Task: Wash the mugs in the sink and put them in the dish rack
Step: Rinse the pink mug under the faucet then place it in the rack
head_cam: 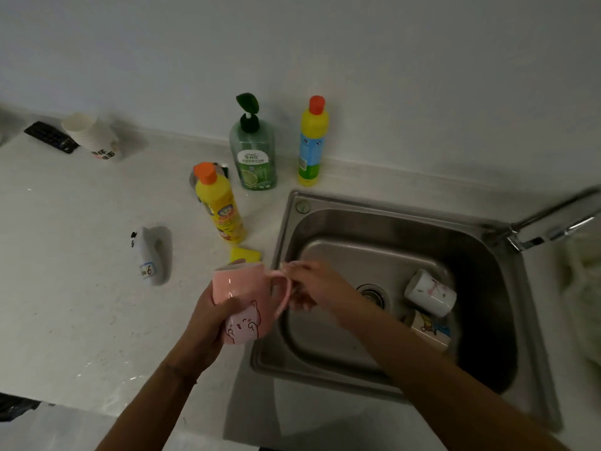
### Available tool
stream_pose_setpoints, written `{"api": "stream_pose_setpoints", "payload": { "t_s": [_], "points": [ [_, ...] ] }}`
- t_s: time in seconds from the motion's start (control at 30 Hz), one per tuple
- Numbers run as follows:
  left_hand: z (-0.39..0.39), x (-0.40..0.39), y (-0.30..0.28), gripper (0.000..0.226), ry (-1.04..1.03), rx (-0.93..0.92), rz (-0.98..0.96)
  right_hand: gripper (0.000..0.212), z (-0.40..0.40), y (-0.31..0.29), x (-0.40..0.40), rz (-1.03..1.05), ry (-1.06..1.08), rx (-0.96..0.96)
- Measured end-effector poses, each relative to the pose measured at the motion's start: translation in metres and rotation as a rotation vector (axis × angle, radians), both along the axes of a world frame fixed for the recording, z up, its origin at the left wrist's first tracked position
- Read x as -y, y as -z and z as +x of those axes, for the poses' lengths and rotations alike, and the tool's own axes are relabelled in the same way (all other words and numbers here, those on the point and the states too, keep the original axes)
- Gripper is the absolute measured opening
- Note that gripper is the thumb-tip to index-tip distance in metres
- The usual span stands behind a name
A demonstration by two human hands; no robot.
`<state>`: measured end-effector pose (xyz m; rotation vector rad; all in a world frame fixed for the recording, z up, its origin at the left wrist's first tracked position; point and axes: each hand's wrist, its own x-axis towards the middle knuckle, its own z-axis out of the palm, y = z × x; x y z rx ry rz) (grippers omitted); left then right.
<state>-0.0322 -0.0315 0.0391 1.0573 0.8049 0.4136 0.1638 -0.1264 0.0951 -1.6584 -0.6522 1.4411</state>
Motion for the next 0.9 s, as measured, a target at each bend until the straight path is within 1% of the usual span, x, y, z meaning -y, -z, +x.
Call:
{"api": "stream_pose_setpoints", "payload": {
  "t_s": [0.1, 0.13, 0.23, 0.27, 0.3, 0.4, 0.43, 0.47, 0.57, 0.63, 0.7, 0.73, 0.8, 0.9],
  "points": [
    [0.025, 0.016, 0.000, 0.072, 0.136, -0.010, 0.017, 0.036, 0.019, 0.001, 0.031, -0.089, -0.034, -0.022],
    [0.035, 0.022, 0.000, 0.076, 0.175, -0.027, 0.017, 0.036, 0.024, 0.003, 0.042, -0.123, -0.004, -0.044],
    [0.065, 0.044, -0.005, 0.101, 0.262, -0.098, -0.019, 0.037, 0.039, 0.004, 0.077, -0.159, 0.064, -0.058],
    [0.076, 0.051, -0.008, 0.102, 0.277, -0.120, -0.039, 0.037, 0.044, 0.002, 0.088, -0.155, 0.074, -0.047],
    [0.086, 0.059, -0.010, 0.096, 0.296, -0.138, -0.051, 0.036, 0.048, -0.001, 0.098, -0.152, 0.086, -0.037],
    [0.116, 0.081, -0.010, 0.048, 0.344, -0.174, -0.109, 0.038, 0.065, -0.007, 0.127, -0.157, 0.143, 0.000],
    [0.126, 0.086, -0.007, 0.045, 0.347, -0.183, -0.114, 0.039, 0.070, -0.007, 0.137, -0.151, 0.156, 0.016],
    [0.135, 0.091, -0.004, 0.050, 0.361, -0.188, -0.119, 0.040, 0.075, -0.007, 0.147, -0.140, 0.175, 0.031],
    [0.167, 0.107, -0.003, 0.077, 0.429, -0.249, -0.112, 0.041, 0.089, -0.003, 0.175, -0.102, 0.265, 0.099],
    [0.190, 0.118, -0.006, 0.080, 0.429, -0.342, -0.111, 0.042, 0.099, 0.007, 0.190, -0.102, 0.326, 0.162],
    [0.211, 0.130, -0.005, 0.085, 0.434, -0.391, -0.144, 0.043, 0.111, 0.020, 0.204, -0.121, 0.376, 0.240],
    [0.221, 0.136, -0.008, 0.082, 0.420, -0.391, -0.172, 0.043, 0.117, 0.026, 0.209, -0.131, 0.401, 0.264],
    [0.240, 0.148, -0.012, 0.070, 0.345, -0.346, -0.235, 0.046, 0.130, 0.030, 0.219, -0.120, 0.437, 0.294],
    [0.268, 0.160, -0.018, 0.059, 0.281, -0.304, -0.291, 0.051, 0.153, 0.025, 0.231, -0.058, 0.430, 0.369]
  ]
}}
